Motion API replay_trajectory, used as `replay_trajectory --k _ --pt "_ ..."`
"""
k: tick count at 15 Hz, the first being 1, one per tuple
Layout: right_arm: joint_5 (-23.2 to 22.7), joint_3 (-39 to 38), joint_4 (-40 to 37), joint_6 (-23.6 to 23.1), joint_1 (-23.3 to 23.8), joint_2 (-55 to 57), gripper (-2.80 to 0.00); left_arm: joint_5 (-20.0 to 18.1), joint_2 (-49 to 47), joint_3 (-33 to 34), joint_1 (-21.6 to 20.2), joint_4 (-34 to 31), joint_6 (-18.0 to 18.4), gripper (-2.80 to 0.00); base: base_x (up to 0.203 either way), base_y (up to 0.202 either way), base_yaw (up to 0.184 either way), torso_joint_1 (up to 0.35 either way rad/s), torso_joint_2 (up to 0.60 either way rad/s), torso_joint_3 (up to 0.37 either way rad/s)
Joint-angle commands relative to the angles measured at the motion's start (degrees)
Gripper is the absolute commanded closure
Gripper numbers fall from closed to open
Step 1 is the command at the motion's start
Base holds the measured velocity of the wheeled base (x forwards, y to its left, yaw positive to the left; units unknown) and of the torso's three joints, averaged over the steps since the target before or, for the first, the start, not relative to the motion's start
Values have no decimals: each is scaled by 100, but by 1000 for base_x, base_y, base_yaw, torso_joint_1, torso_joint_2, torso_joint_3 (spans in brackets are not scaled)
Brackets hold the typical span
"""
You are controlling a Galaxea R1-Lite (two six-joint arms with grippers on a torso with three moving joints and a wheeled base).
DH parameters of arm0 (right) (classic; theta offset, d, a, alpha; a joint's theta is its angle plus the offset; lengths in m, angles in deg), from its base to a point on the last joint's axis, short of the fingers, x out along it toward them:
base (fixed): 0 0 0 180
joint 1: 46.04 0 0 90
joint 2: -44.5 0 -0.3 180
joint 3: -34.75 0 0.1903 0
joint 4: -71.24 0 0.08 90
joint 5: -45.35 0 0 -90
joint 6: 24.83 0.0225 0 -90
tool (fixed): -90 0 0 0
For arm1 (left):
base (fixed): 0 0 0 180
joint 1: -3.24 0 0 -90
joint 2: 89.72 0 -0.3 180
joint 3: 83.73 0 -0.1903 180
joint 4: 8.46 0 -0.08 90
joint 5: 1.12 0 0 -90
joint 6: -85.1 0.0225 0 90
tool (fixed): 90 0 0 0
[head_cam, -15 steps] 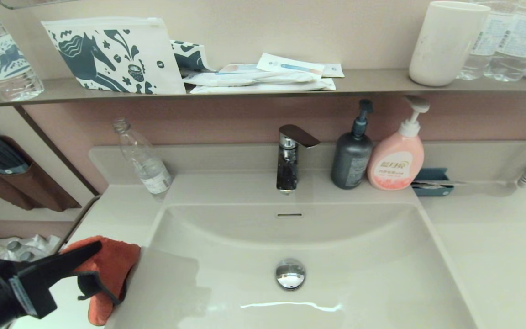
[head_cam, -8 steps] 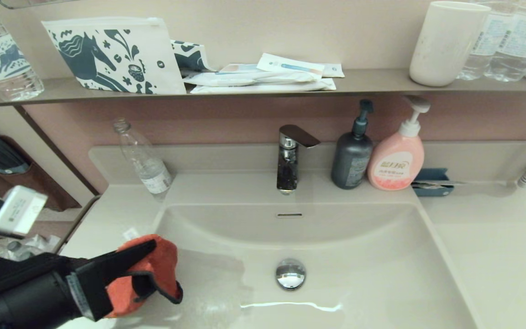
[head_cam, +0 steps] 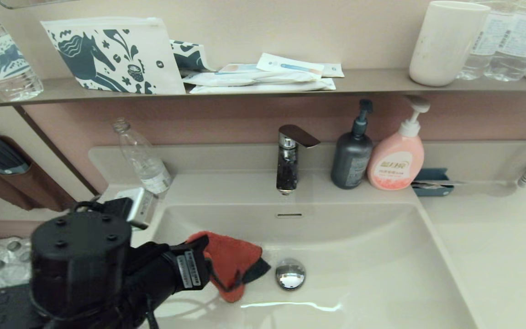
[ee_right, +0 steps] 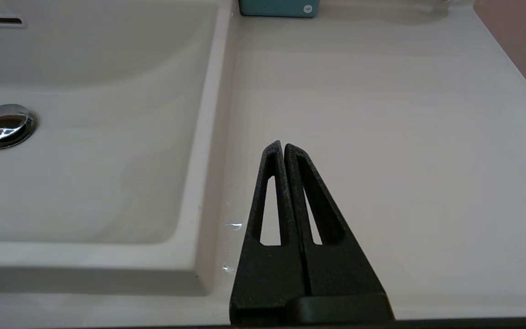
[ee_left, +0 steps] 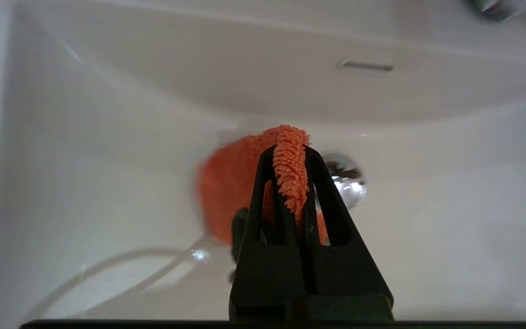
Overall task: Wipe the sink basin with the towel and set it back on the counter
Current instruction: Wipe the sink
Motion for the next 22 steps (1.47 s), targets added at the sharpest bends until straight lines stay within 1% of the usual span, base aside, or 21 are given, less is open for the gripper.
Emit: replay_trajectory --k 1,3,4,5,6,9,12,16,19,22 --pt "-2 -1 1 -4 -1 7 0 126 -644 32 9 -27 -36 0 0 0 0 0 0 0" --pt "-2 -1 1 -4 -1 7 0 125 -722 65 13 -494 -132 0 0 0 0 0 0 0" --pt "-2 -1 1 -4 -1 7 0 111 -736 59 28 -813 -359 0 0 0 0 0 0 0" --pt "-2 -1 1 -4 -1 7 0 92 -761 51 35 -1069 -455 0 0 0 0 0 0 0" --pt "-2 -1 1 -4 -1 7 0 81 -800 50 75 -1189 -483 0 0 0 0 0 0 0" --pt "-2 -2 1 0 -1 7 0 87 -1035 77 89 -1242 -486 0 0 0 0 0 0 0" --pt "-2 -3 1 -4 -1 7 0 94 -1319 280 91 -1230 -486 0 0 0 0 0 0 0" --pt "-2 -1 1 -4 -1 7 0 85 -1186 685 196 -1223 -522 0 0 0 0 0 0 0" --pt "-2 -1 1 -3 -1 7 0 77 -1450 664 203 -1198 -596 0 0 0 0 0 0 0" --pt "-2 -1 1 -1 -1 7 0 77 -1814 429 193 -1153 -609 0 0 0 0 0 0 0"
